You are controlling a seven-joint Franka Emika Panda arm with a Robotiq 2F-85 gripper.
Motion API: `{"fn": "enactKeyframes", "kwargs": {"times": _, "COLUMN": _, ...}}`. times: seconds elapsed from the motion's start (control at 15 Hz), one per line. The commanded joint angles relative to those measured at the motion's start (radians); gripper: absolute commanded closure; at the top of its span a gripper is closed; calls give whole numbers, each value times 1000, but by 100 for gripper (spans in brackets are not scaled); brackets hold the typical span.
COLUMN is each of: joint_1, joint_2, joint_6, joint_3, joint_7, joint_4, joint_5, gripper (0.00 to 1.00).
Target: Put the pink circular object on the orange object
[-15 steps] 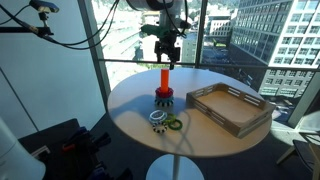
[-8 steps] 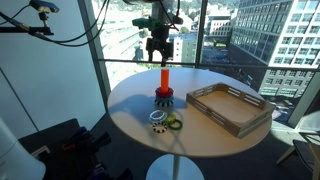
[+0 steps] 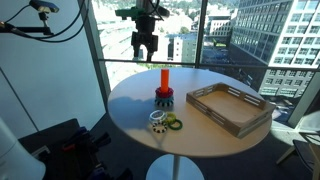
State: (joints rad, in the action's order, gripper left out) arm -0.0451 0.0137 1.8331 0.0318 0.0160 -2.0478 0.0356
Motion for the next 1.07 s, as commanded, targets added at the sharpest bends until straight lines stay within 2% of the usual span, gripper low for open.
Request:
{"fn": "enactKeyframes", "kwargs": {"times": 0.0, "joint_1": -4, "joint_2": 125, "joint_6": -22, "joint_3": 12, "joint_7": 30, "joint_4": -81, "joint_5": -15, "gripper": 0}}
{"fn": "enactKeyframes", "kwargs": {"times": 0.6, "joint_1": -4, "joint_2": 291, "joint_6": -111, "joint_3": 27, "joint_7": 40, "joint_4": -136, "joint_5": -7, "gripper": 0}}
{"fn": "enactKeyframes", "kwargs": {"times": 1.0, "joint_1": -4, "joint_2": 263, "joint_6": -100, "joint_3": 21, "joint_7": 18, "joint_4": -120, "joint_5": 0, "gripper": 0}}
